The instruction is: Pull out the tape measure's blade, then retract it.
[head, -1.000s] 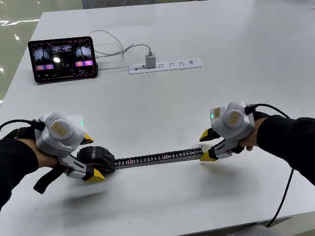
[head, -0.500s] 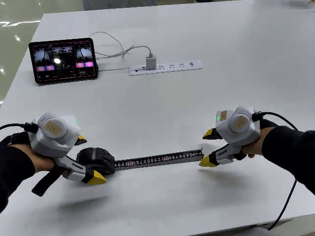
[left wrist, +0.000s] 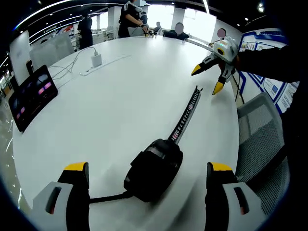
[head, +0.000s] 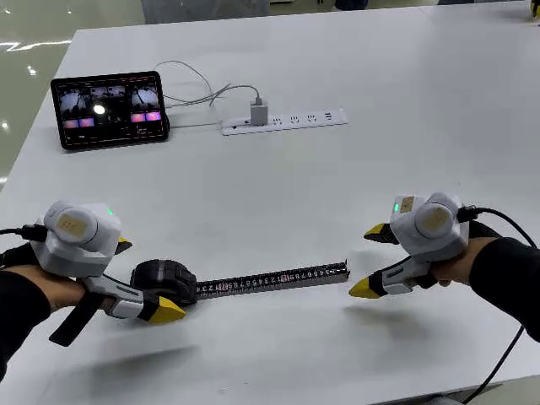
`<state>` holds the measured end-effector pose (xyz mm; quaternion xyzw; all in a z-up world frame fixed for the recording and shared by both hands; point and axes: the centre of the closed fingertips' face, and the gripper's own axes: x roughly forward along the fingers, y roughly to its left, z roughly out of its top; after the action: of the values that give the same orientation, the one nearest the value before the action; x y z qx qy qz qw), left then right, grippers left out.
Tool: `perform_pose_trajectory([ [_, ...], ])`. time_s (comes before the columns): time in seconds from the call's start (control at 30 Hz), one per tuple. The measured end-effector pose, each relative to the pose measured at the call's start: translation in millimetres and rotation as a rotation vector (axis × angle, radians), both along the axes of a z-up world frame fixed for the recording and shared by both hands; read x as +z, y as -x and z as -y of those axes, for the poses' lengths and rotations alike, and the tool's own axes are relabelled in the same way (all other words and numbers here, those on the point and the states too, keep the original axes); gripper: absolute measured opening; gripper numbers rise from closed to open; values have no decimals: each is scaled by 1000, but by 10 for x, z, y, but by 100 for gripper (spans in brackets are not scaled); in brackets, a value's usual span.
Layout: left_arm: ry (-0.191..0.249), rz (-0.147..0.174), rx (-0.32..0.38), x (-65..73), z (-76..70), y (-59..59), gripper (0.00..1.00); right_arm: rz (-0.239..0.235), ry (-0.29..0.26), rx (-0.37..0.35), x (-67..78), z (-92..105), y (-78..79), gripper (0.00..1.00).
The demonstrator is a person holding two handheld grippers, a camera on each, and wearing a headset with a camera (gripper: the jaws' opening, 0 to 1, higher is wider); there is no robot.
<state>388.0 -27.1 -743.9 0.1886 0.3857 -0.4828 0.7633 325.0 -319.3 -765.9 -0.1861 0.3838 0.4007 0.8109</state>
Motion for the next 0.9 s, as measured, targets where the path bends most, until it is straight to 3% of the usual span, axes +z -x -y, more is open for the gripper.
perform_pose_trajectory([
  [0.07,12,41,39,32,-49,-68,99,2,-36,-34,39,-6,12,67],
  [0.17,60,33,115,90,-89,-99,99,18,-37,-54,60,62,14,69],
  [0.27,65,57,123,135,-153,-99,99,28,-40,-75,83,133,39,71],
  [0.47,95,53,182,165,-272,-79,99,45,-55,-116,121,249,104,76],
  [0.8,118,57,197,146,-395,82,99,42,-89,-143,155,323,373,91],
  [0.9,117,73,192,138,-415,135,99,49,-86,-155,143,370,451,95],
])
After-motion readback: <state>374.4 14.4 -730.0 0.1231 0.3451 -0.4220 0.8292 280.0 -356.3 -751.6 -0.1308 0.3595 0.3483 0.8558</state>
